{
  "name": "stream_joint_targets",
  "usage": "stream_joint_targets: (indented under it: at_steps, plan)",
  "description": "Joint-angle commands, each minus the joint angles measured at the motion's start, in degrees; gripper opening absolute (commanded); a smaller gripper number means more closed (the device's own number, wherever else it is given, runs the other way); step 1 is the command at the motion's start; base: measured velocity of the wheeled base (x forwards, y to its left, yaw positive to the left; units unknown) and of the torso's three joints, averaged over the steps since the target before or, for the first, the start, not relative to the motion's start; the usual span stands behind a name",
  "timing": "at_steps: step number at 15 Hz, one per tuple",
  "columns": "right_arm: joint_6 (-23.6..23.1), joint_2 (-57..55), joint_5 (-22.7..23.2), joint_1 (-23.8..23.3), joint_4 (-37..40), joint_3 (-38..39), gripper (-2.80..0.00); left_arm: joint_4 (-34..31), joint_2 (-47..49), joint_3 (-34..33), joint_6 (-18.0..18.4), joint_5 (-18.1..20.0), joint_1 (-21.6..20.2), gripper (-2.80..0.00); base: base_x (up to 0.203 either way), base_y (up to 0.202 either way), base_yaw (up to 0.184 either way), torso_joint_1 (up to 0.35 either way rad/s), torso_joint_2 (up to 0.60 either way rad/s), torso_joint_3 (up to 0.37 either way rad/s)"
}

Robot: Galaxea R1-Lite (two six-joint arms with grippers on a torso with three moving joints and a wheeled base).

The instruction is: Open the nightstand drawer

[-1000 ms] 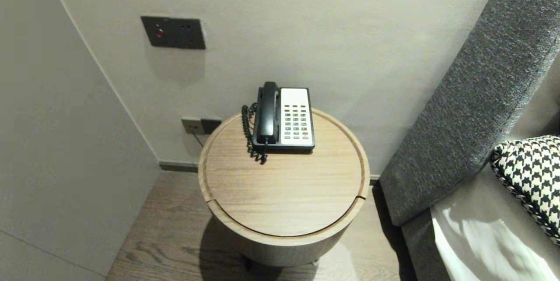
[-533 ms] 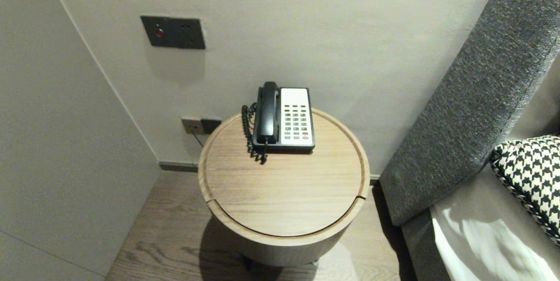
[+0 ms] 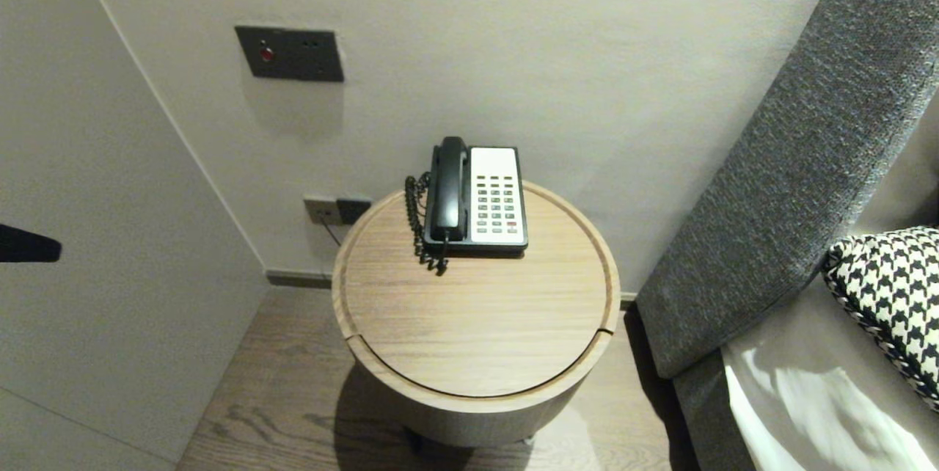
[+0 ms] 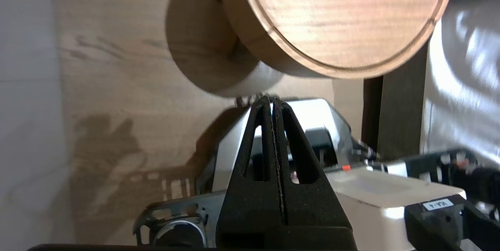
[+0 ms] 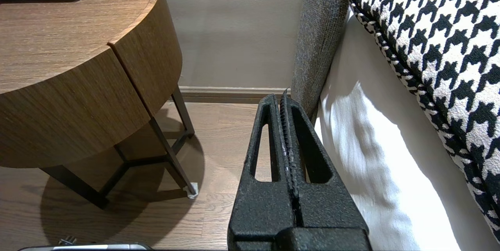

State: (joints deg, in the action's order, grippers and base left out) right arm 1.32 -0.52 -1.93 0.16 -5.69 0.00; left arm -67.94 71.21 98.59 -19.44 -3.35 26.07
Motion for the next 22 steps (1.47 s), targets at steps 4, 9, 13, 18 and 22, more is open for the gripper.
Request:
stream_joint_targets:
  at_steps: [4,9,13,18,22]
  plan:
    - [0.0,-0.1,0.0,0.0,0.0,2.3,-2.8,-0.5,11.3,0.9,-1.3,-0.9,7.5,-2.8,0.0,0.0,0.0,0.0,0.0,0.0]
    - [0.0,-0.1,0.0,0.0,-0.1,2.3,-2.8,0.6,20.6,1.3,-1.4,-1.1,12.6,-2.8,0.0,0.0,0.0,0.0,0.0,0.0]
    - [0.0,-0.1,0.0,0.0,0.0,2.3,-2.8,3.1,26.7,1.8,-1.4,-1.1,15.9,-2.8,0.0,0.0,0.0,0.0,0.0,0.0]
    - [0.0,-0.1,0.0,0.0,0.0,2.3,-2.8,4.4,32.6,1.4,-1.4,-1.3,18.8,-2.8,0.0,0.0,0.0,0.0,0.0,0.0]
    - [0.0,-0.1,0.0,0.0,0.0,2.3,-2.8,7.0,33.8,-2.4,-1.4,-1.3,20.3,-2.8,0.0,0.0,0.0,0.0,0.0,0.0]
